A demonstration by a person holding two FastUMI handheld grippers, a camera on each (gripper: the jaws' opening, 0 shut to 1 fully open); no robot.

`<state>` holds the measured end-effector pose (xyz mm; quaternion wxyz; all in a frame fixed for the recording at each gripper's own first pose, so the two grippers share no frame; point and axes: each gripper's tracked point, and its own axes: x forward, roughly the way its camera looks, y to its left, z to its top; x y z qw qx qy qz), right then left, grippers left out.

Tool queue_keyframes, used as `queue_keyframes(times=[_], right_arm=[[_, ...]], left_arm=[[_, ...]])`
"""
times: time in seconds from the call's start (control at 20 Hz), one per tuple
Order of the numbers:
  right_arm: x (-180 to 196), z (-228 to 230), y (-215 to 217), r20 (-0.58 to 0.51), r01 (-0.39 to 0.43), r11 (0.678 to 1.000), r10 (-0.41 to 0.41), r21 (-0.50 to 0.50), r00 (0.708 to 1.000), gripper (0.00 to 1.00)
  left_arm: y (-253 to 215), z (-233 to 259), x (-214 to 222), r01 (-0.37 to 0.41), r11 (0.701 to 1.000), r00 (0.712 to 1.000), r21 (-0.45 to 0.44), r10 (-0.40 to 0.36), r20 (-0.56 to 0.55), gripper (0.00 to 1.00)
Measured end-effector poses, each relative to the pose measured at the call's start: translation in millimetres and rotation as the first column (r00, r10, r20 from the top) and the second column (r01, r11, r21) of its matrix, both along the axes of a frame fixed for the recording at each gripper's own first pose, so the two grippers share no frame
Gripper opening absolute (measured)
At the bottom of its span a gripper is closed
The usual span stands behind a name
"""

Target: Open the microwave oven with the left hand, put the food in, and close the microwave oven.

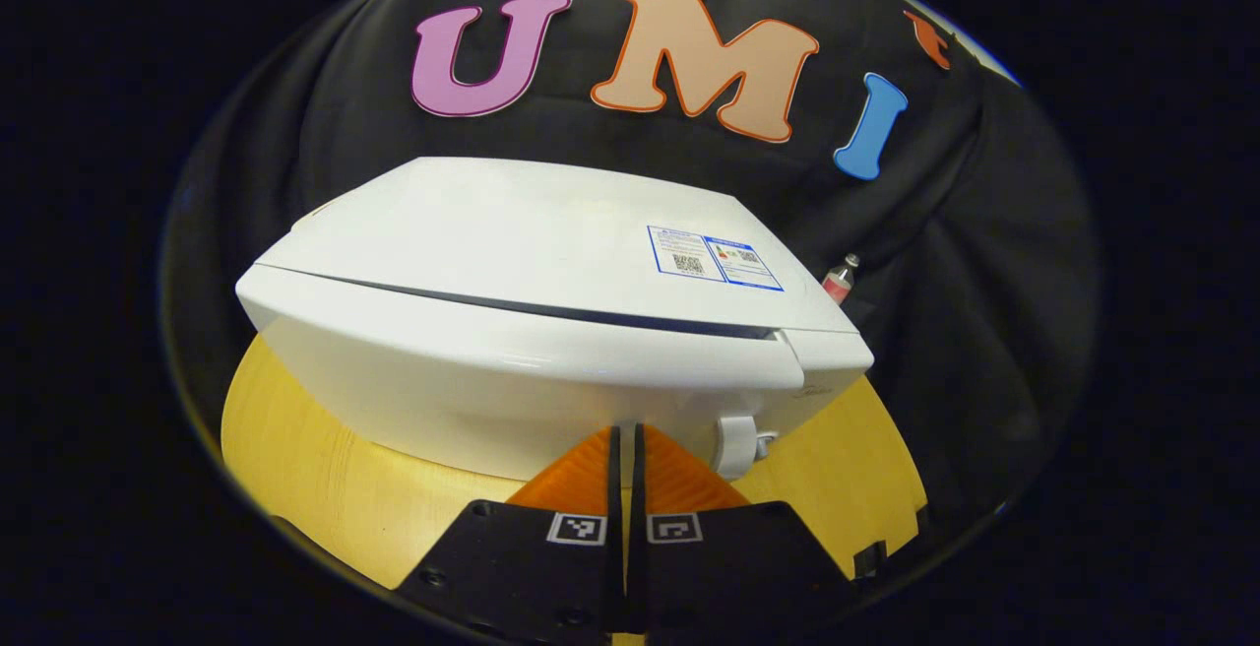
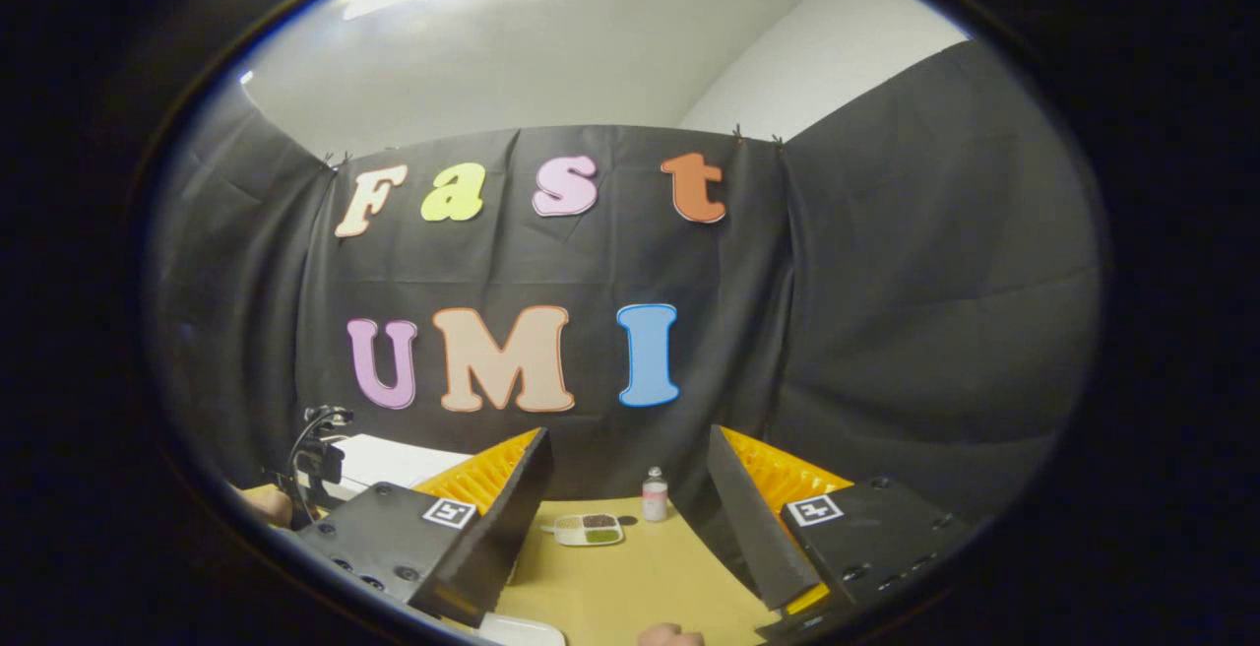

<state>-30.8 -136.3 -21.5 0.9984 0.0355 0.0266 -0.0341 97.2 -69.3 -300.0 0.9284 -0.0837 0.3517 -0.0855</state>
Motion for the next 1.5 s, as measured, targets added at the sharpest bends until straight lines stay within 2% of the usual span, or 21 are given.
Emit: queue_keyframes(times=[0.35,0.4,0.45,0.5,0.75,1.0,1.1,1.2,1.5], right_arm=[[6,0,11,-0.010,-0.018,1.000,0.019,0.010,1.000,0.96],[7,0,13,-0.009,-0.023,1.000,0.023,0.009,1.000,0.96],[7,0,15,-0.009,-0.029,1.000,0.029,0.009,1.000,0.96],[7,-1,16,-0.010,-0.035,0.999,0.036,0.008,0.999,0.96],[3,-2,16,-0.014,-0.034,0.999,0.034,-0.003,0.999,0.96],[6,-3,16,-0.019,-0.036,0.999,0.036,0.007,0.999,0.96],[11,-5,20,-0.021,-0.045,0.999,0.045,0.013,0.999,0.96],[15,-7,25,-0.027,-0.061,0.998,0.062,0.013,0.998,0.96],[33,-5,40,-0.021,-0.103,0.994,0.104,0.021,0.994,0.96]], left_arm=[[-16,-6,1,0.008,0.999,1.000,-0.045,-0.009,-0.013,0.01],[-14,-3,9,0.002,1.000,1.000,-0.022,-0.002,0.010,0.01],[-22,-4,10,0.012,0.998,1.000,-0.055,-0.011,0.008,0.01],[-26,-8,2,0.021,0.998,0.999,-0.056,-0.023,-0.027,0.01],[-32,4,7,0.050,0.999,0.998,0.004,-0.050,0.046,0.01],[-38,42,2,0.072,0.997,0.989,-0.002,-0.071,0.133,0.01],[-31,71,2,0.068,0.997,0.978,0.030,-0.072,0.195,0.01],[-24,107,5,0.063,0.996,0.956,0.062,-0.078,0.283,0.01],[8,207,-12,0.012,0.998,0.883,0.064,-0.041,0.468,0.01]])
